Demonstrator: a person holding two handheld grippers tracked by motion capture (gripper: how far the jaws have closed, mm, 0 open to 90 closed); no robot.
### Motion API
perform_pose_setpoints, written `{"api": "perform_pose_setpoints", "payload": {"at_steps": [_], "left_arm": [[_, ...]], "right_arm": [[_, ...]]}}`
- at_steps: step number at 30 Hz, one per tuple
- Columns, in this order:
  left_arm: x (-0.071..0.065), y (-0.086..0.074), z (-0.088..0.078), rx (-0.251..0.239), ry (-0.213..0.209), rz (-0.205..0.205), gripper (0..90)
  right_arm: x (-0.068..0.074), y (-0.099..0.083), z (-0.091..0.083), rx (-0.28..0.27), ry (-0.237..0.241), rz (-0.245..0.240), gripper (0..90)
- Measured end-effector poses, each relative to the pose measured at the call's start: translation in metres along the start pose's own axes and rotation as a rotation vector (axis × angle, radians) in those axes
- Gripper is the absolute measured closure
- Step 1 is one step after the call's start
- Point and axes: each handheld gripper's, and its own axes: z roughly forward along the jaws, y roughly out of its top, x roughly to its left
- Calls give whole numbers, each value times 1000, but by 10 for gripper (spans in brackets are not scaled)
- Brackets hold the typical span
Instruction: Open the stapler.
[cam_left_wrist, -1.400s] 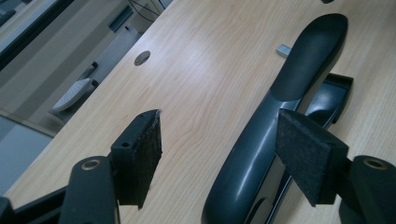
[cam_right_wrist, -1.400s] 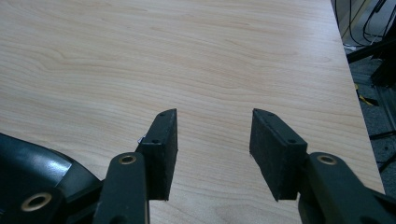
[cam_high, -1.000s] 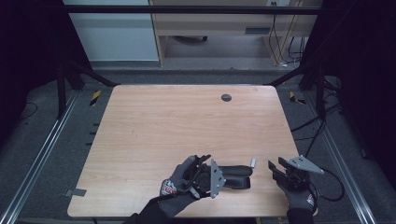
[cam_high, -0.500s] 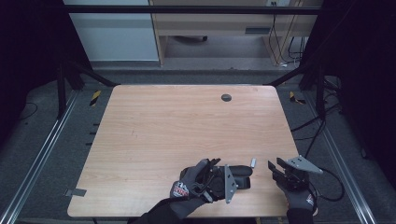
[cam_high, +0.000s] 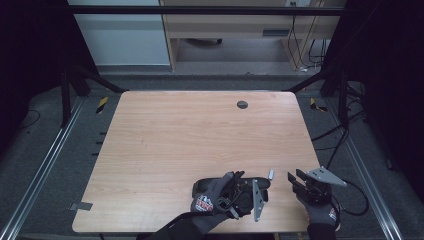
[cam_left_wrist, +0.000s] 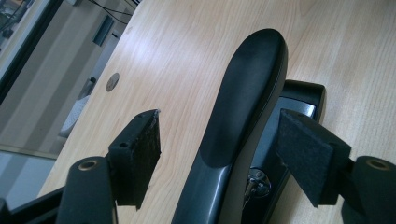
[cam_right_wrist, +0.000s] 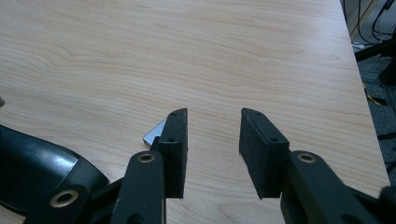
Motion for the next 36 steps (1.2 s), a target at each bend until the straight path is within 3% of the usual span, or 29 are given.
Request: {"api": "perform_pose_setpoints", "payload": {"at_steps": [11, 17, 29, 36], "left_arm": [[-8, 4, 14, 59, 20, 86, 288], [-10, 6, 21, 75, 30, 110, 292], [-17, 8, 36, 107, 43, 166, 330], [-18, 8, 43, 123, 48, 180, 363]], "right_arm": [[0, 0, 0, -2, 11, 3, 668], [1, 0, -1, 4, 26, 6, 711], [8, 0, -1, 19, 79, -13, 833], [19, -2, 3, 44, 141, -41, 862]]}}
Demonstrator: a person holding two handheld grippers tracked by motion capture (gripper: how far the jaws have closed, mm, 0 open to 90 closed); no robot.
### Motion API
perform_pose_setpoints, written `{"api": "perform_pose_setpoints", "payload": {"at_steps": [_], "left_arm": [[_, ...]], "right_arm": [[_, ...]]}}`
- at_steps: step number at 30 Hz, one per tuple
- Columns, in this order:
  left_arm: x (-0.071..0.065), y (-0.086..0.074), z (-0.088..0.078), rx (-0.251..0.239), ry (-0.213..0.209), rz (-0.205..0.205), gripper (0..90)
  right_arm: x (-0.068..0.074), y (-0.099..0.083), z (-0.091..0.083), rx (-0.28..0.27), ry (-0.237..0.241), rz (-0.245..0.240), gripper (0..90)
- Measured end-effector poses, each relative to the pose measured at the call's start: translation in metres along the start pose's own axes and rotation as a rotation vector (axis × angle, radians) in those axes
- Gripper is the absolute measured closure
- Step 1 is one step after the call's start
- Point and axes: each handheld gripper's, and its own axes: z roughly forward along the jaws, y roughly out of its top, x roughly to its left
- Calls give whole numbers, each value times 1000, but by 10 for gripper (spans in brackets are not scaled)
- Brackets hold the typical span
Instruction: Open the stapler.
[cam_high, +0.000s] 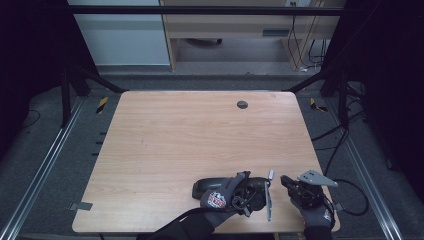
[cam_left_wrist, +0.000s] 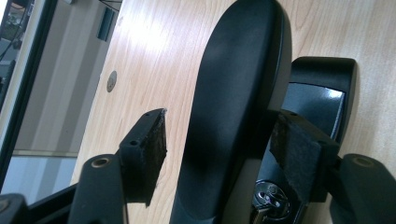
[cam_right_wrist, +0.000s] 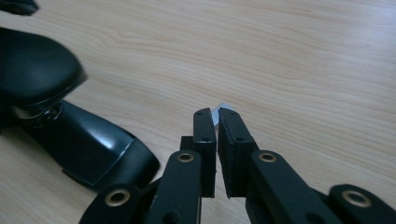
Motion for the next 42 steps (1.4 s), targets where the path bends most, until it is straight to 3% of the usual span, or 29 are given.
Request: {"api": "perform_pose_setpoints", "payload": {"at_steps": [9, 13, 22, 26, 31, 42], "left_arm": [[1, -1, 3, 4, 3, 17, 465], [0, 0, 3, 2, -4, 21, 508], [0, 0, 2, 1, -9, 14, 516], [0, 0, 2, 1, -8, 13, 518], [-1, 0, 2, 0, -3, 17, 519], [-2, 0, 2, 3, 5, 10, 522]], "right_arm": [[9, -2, 5, -4, 68, -45, 885], [11, -2, 9, 15, 102, -20, 890], [20, -6, 18, 45, 165, -46, 900], [27, -8, 26, 87, 200, -61, 900], [31, -8, 29, 95, 208, -77, 900], [31, -10, 32, 114, 228, -60, 900]]}}
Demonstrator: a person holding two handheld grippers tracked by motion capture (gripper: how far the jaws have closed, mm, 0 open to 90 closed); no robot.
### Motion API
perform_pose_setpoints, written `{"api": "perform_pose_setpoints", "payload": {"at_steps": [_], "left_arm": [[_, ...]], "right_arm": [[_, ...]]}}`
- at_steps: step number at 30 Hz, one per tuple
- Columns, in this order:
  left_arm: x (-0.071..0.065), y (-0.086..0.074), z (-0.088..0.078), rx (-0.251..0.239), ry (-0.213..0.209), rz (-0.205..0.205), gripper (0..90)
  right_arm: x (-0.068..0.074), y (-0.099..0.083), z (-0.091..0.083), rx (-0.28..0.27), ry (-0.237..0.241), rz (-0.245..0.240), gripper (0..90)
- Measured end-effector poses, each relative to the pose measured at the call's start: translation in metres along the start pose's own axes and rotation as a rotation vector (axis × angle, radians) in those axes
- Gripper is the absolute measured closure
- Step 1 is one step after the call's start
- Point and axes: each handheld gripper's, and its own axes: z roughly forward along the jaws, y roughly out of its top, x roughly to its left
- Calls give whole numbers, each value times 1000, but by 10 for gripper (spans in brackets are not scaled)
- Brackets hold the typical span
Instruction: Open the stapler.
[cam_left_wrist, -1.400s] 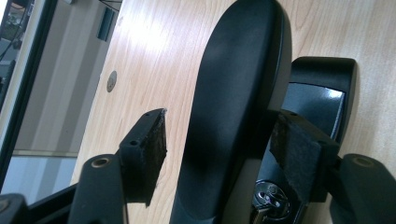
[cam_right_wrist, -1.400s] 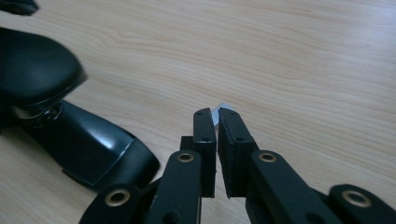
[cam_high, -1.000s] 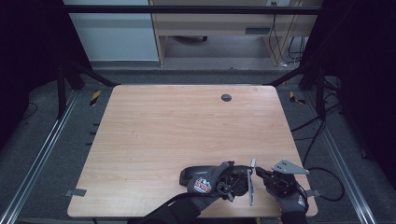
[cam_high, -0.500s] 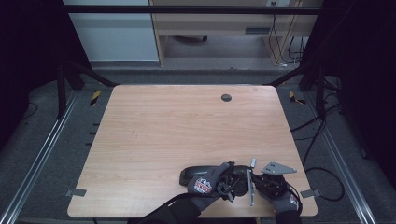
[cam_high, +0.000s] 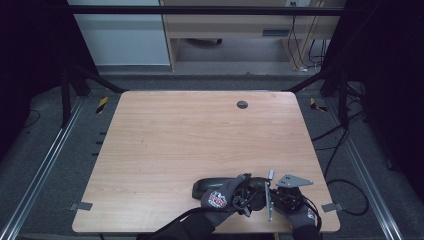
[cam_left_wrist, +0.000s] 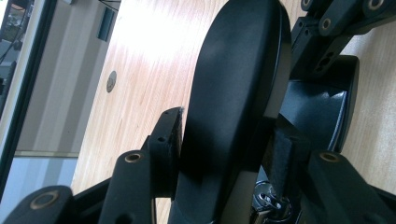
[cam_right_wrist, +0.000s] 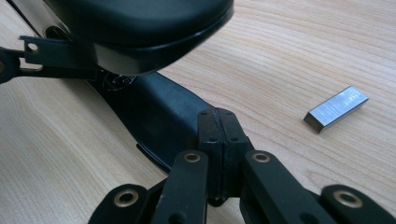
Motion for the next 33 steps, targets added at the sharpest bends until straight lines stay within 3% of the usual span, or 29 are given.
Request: {"api": "perform_pose_setpoints", "payload": {"at_steps": [13, 17, 22, 23, 33], "left_arm": [[2, -1, -1, -10, 7, -15, 521], [4, -1, -4, -15, 9, -27, 522], [7, -3, -7, -25, 11, -41, 524], [7, -3, -8, -34, 12, -58, 524], [18, -7, -21, -52, 26, -93, 534]], "right_arm": [[1, 0, 1, -10, 33, -4, 900], [3, -2, 2, -25, 22, -53, 900], [0, -3, 2, -24, 35, 20, 900], [0, -3, 2, -22, 37, 35, 900], [1, -3, 1, -23, 37, 36, 900]]}}
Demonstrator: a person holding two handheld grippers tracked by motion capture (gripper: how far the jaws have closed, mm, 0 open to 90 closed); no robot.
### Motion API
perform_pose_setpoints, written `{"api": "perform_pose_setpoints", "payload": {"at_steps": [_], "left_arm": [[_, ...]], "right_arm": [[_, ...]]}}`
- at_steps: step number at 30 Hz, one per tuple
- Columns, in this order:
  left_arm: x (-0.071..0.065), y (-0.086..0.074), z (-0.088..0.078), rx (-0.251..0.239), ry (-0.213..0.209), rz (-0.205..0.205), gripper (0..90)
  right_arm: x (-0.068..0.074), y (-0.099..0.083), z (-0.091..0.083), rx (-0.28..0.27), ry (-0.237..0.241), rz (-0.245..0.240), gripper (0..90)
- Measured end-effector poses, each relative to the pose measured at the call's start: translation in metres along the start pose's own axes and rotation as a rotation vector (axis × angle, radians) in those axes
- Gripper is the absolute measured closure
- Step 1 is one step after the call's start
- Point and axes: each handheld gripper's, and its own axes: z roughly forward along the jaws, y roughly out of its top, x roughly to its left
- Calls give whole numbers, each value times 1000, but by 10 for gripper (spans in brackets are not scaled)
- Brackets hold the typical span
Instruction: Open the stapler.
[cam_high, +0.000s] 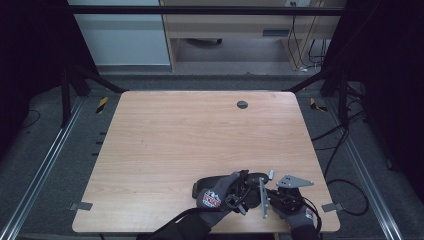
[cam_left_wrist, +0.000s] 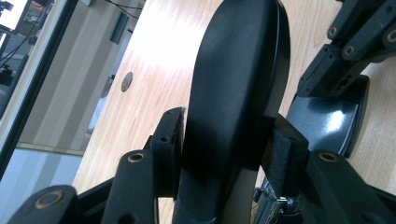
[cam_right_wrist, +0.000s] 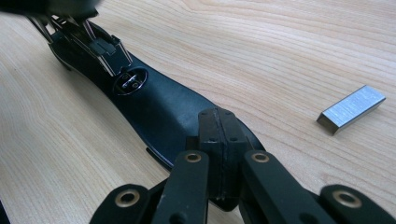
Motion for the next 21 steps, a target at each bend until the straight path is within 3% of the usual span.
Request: {"api": "perform_pose_setpoints", "payload": {"at_steps": [9, 11, 21], "left_arm": [[10, -5, -11, -56, 15, -77, 547], [14, -6, -15, -47, 19, -69, 550], [28, -14, -29, -73, 34, -125, 566]], "right_arm": [[0, 0, 0, -4, 0, -16, 900], [0, 0, 0, -4, -1, -15, 900], [0, 0, 1, -5, -7, -22, 900]]}}
